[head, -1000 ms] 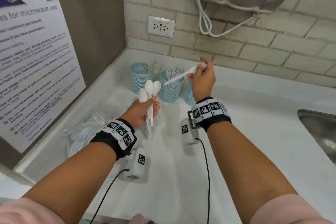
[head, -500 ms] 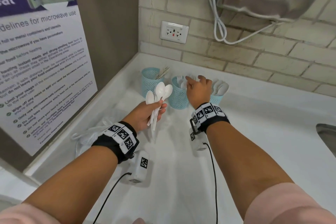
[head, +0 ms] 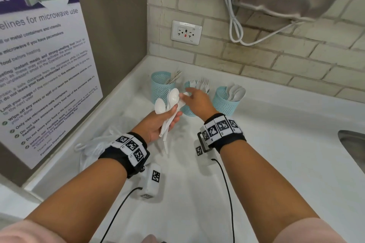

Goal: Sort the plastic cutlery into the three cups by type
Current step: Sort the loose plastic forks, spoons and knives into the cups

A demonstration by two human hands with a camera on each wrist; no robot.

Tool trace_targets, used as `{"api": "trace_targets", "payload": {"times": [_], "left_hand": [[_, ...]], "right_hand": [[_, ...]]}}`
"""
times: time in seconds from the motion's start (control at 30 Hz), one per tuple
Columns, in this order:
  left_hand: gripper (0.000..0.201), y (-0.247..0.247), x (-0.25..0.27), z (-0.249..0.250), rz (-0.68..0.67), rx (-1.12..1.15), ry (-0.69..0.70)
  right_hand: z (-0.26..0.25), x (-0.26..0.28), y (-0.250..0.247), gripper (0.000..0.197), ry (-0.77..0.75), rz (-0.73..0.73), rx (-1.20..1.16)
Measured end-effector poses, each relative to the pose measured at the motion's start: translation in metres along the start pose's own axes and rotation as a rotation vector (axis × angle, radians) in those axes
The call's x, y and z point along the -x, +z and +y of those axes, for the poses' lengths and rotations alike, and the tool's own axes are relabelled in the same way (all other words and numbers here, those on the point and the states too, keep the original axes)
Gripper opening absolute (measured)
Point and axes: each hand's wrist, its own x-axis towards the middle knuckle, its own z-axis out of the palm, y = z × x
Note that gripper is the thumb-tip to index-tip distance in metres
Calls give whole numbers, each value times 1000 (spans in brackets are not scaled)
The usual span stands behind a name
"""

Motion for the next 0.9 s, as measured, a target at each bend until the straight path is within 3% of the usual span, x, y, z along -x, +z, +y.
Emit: {"api": "trace_targets", "payload": {"times": [0.17,0.37,0.57,0.67,0.83,0.9], "left_hand": [[24,2,3,-2,10,-45,-4],[26,8,9,-6,86,-206,13],[18,8,10,-4,67,-220,-8],[21,10,12,-4,59,-361,21],[21,18,12,-6,62,-556,111],[18,17,12,-5,31,-568,125]], "right_hand": [[11,9,2,25,121,19,-276],[3,17,-2,21,215,69,-497],[3,17,-5,32,222,-53,-373],[4,17,-5,37,177,-75,-347],[7,13,-4,27,155,-18,-318],[9,7,-9,29,175,76,-316]]}}
